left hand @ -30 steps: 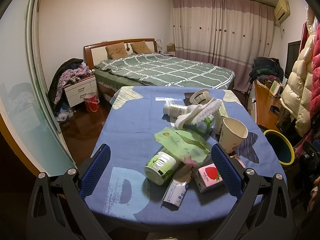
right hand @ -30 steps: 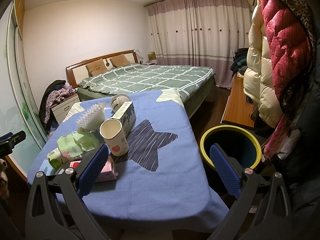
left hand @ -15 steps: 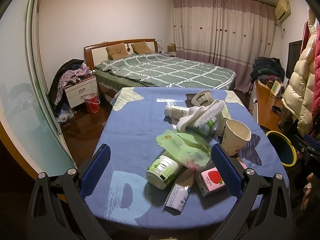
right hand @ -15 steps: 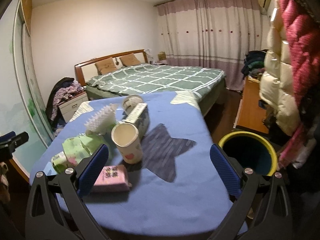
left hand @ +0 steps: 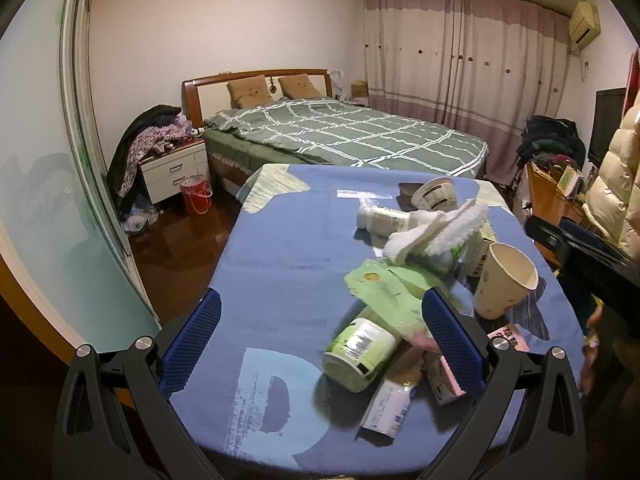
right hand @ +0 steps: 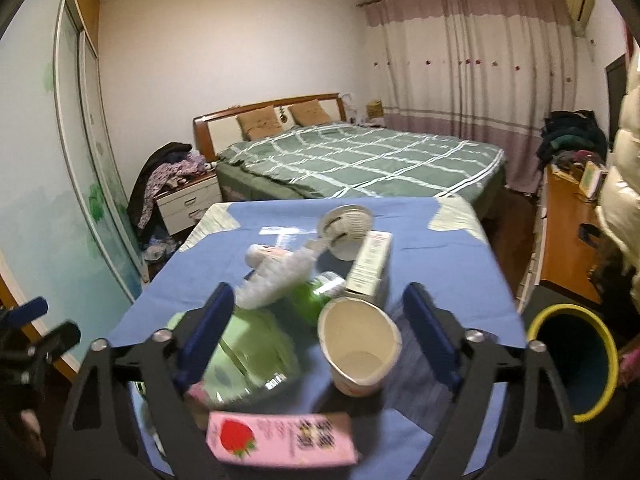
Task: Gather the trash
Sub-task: 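Reach the right tool to the white mesh foam net and grasp it, then carry the foam net with the right tool into the yellow-rimmed bin and release, then grasp the pink strawberry milk carton with the left tool, then carry the milk carton with the left tool over the bin and drop it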
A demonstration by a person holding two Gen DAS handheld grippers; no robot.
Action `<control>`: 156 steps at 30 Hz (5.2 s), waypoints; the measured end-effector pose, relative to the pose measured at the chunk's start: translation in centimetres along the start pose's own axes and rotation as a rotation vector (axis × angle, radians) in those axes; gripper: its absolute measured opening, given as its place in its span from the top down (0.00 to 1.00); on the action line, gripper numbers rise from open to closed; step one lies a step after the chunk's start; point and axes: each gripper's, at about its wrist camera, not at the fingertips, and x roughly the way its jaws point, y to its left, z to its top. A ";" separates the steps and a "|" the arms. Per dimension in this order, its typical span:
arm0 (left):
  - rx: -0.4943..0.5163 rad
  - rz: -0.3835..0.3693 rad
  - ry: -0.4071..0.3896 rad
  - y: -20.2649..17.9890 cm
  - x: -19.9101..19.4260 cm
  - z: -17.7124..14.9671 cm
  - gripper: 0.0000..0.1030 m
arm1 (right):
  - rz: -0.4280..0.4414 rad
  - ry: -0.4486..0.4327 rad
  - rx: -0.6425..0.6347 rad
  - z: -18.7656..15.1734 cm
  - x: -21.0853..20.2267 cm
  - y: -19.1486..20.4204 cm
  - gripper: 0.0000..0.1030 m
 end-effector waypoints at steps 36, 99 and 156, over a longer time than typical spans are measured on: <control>-0.001 -0.071 0.063 -0.6 3.4 0.3 0.04 | 0.132 0.000 0.098 2.9 -1.7 -2.1 0.88; 0.374 -0.545 0.362 -21.4 8.8 -5.7 0.14 | -0.499 0.051 0.340 -8.4 -7.0 -26.1 0.45; 0.487 -0.687 0.334 -50.9 15.1 0.4 0.17 | -0.628 0.032 0.453 -12.6 -14.0 -30.0 0.40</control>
